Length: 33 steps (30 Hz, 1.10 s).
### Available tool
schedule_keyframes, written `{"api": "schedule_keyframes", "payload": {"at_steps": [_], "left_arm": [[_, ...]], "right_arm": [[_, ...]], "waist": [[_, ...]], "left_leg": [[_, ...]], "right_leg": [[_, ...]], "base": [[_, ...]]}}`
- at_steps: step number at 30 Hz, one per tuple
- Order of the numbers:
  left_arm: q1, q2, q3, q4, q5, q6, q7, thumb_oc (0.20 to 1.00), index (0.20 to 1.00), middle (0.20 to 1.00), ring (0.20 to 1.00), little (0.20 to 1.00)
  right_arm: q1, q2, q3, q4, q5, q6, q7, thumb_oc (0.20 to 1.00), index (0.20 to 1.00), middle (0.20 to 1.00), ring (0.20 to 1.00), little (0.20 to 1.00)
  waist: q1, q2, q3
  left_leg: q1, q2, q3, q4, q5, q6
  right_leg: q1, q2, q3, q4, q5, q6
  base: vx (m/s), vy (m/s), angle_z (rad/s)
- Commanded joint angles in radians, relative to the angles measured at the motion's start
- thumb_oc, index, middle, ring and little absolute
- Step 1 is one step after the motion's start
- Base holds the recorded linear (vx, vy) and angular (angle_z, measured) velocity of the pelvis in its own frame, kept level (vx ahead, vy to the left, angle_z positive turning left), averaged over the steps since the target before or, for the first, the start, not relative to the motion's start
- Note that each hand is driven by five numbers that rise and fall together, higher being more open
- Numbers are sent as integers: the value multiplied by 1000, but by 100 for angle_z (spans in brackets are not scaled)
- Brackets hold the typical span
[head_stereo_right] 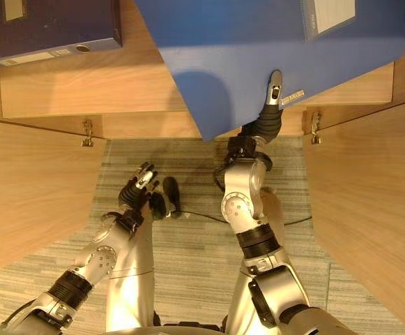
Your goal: Put the empty folder in the office cabinet
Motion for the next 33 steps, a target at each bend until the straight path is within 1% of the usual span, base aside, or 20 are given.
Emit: {"api": "schedule_keyframes", "payload": {"at_steps": [1, 2, 3, 4, 5, 6, 8, 12, 19, 26, 33], "left_arm": [[69, 30, -15, -32, -27, -18, -1, 1000, 1000, 1000, 1000, 1000], [79, 41, -16, -39, -34, -18, -7, 1000, 1000, 1000, 1000, 1000], [75, 42, -17, -39, -35, -18, -7, 1000, 1000, 1000, 1000, 1000], [82, 66, -25, -44, -47, -20, -13, 1000, 1000, 1000, 1000, 1000], [82, 72, -27, -43, -49, -17, -15, 1000, 1000, 1000, 1000, 1000], [91, 85, -39, -35, -50, -12, -20, 1000, 1000, 1000, 1000, 1000], [98, 92, -43, -41, -60, -14, -24, 1000, 1000, 1000, 1000, 1000], [137, 99, -34, -41, -76, -10, -57, 1000, 1000, 1000, 1000, 1000], [182, 114, -32, -25, -75, -3, -80, 1000, 1000, 1000, 1000, 1000], [212, 131, -36, -12, -68, 7, -92, 1000, 1000, 1000, 1000, 1000], [234, 146, -33, -14, -73, 5, -102, 1000, 1000, 1000, 1000, 1000]], "right_arm": [[-38, -6, -71, 106, 36, 5, -39, 200, 200, 200, 200, 200], [-113, -38, -103, 191, 49, 0, -60, 200, 200, 200, 200, 200], [-123, -40, -107, 201, 55, -1, -54, 200, 200, 200, 200, 200], [-244, -86, -158, 314, 76, -10, -91, 200, 200, 200, 200, 200], [-280, -99, -170, 349, 81, -11, -99, 200, 200, 200, 200, 200], [-374, -132, -199, 448, 101, -25, -124, 200, 200, 200, 200, 200], [-412, -138, -214, 482, 119, -37, -132, 200, 200, 200, 200, 200], [-383, -117, -245, 449, 130, -66, -111, 200, 200, 200, 200, 200], [-371, -108, -261, 440, 139, -80, -88, 200, 200, 200, 200, 200], [-409, -133, -246, 495, 143, -62, -83, 200, 200, 200, 200, 200], [-454, -148, -238, 509, 155, -65, -73, 200, 200, 200, 200, 200]], "waist": [[24, 4, -74], [33, 5, -86], [34, 5, -84], [48, 7, -106], [53, 7, -112], [69, 8, -134], [79, 10, -144], [95, 16, -167], [103, 14, -181], [112, 10, -192], [124, 11, -199]], "left_leg": [[-14, -27, -36, -1, -70, 49], [-11, -26, -35, -5, -71, 47], [-14, -26, -35, -6, -68, 48], [-13, -28, -37, -17, -65, 46], [-12, -28, -38, -20, -64, 45], [-6, -27, -38, -32, -62, 42], [0, -26, -39, -39, -63, 41], [25, -22, -43, -62, -61, 37], [45, -26, -47, -76, -57, 37], [61, -16, -51, -94, -50, 29], [75, -17, -51, -110, -46, 25]], "right_leg": [[2, -39, 31, -29, 6, 23], [4, -39, 29, -34, 9, 27], [2, -39, 28, -35, 11, 26], [5, -42, 25, -42, 11, 29], [8, -42, 25, -45, 10, 30], [17, -41, 20, -57, 9, 32], [27, -40, 16, -67, 9, 34], [65, -40, -2, -94, 4, 41], [91, -41, -11, -108, 1, 45], [113, -43, -23, -126, 0, 46], [130, -44, -31, -141, 1, 51]], "base": [[0, 0, 0], [6, 8, -5], [18, 5, -6], [10, -1, -7], [42, -6, 25], [35, 0, 38], [29, 3, 19], [25, 15, 3], [1, 0, 1], [0, 0, 0], [0, 0, 0]]}}
